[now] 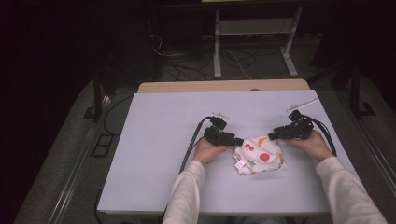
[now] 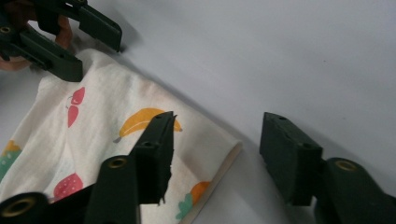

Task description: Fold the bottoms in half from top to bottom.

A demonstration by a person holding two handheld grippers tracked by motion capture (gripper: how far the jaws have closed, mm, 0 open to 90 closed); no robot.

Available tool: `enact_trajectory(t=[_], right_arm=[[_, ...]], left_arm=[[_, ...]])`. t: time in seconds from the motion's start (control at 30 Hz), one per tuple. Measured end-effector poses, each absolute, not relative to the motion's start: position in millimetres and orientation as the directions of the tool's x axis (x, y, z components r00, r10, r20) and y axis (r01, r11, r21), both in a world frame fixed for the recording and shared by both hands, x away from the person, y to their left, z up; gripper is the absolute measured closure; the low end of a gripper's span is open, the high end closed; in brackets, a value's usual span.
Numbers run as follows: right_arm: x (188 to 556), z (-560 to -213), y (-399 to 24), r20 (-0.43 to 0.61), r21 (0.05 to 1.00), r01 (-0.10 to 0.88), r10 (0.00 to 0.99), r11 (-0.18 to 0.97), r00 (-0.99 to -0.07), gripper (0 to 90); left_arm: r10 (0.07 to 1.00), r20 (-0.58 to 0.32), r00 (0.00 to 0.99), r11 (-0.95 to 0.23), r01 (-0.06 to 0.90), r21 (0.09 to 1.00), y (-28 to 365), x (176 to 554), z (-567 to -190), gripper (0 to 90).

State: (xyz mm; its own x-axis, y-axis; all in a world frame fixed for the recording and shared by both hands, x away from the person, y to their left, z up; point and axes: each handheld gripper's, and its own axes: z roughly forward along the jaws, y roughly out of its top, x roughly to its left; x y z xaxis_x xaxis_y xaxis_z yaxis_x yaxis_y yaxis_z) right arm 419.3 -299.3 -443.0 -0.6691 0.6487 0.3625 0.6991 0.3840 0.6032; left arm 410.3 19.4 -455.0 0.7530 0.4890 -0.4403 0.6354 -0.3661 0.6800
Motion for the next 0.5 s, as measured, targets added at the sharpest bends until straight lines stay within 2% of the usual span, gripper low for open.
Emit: enact_trajectory(t=[0.13, 0.3, 0.5], right_arm=[[421.4, -446.5, -296.7, 0.37, 0.597, 0.7, 0.64, 0.392, -0.673, 59.5], [423.2, -450.8, -293.8, 0.373, 0.59, 0.702, 0.637, 0.399, -0.675, 82.7], [423.3, -451.0, -298.3, 0.401, 0.582, 0.724, 0.644, 0.371, -0.652, 86.6]], left_arm=[[0.479, -0.463, 0.746, -0.34, 0.644, 0.685, 19.2, 412.0, -455.7, 64.0], [0.49, -0.478, 0.729, -0.33, 0.663, 0.672, 19.2, 413.2, -458.4, 80.5], [0.503, -0.447, 0.74, -0.33, 0.642, 0.692, 23.7, 413.1, -452.0, 82.7]])
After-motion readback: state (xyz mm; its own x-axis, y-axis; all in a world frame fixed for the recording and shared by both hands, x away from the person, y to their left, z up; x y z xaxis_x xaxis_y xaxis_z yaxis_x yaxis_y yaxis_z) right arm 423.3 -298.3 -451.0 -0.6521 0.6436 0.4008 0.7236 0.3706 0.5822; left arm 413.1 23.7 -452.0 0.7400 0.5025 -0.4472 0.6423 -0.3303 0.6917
